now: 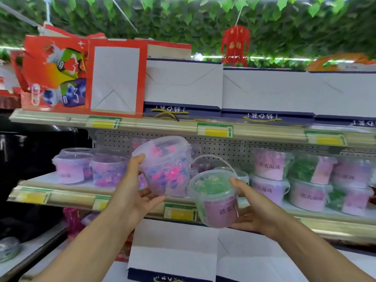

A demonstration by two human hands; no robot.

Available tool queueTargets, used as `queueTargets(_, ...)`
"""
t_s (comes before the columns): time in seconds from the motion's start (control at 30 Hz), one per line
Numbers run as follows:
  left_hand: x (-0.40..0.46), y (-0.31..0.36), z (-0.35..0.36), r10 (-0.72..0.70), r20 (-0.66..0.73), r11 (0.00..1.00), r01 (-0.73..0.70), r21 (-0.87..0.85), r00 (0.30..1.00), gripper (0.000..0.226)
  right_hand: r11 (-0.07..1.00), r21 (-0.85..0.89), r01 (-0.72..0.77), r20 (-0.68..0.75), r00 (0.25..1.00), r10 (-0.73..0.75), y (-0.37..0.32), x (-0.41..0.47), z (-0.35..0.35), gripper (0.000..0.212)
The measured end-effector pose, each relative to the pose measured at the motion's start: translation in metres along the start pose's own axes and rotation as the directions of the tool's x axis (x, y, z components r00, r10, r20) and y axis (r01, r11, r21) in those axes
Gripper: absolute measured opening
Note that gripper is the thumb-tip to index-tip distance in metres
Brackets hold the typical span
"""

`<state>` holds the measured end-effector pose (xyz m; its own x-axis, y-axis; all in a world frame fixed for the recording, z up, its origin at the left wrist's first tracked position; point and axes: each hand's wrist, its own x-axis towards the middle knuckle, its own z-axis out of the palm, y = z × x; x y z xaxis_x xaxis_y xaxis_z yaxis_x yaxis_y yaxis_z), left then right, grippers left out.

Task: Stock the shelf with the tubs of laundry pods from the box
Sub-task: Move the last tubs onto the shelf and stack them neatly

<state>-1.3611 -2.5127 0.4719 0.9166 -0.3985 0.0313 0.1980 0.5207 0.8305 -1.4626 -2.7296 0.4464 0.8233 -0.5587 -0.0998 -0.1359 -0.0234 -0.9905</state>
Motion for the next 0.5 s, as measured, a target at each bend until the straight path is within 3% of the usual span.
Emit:
queueTargets(0.13,0.008,-0.006,0.004,0.013,0.016,1.0,-0.013,0.024,1.0,0.033,1.0,0.012,-0.001,-0.025,1.0,0.001,-0.005,-0.009,-0.006,0.061)
queueTargets(0.5,0.013,-0.012,0.003,0.011,0.02,1.0,-0.012,0.019,1.0,0.038,0.973,0.212,0.088,-0.179,0.983,-0.05,-0.056,-0.005,-0.019,0.064)
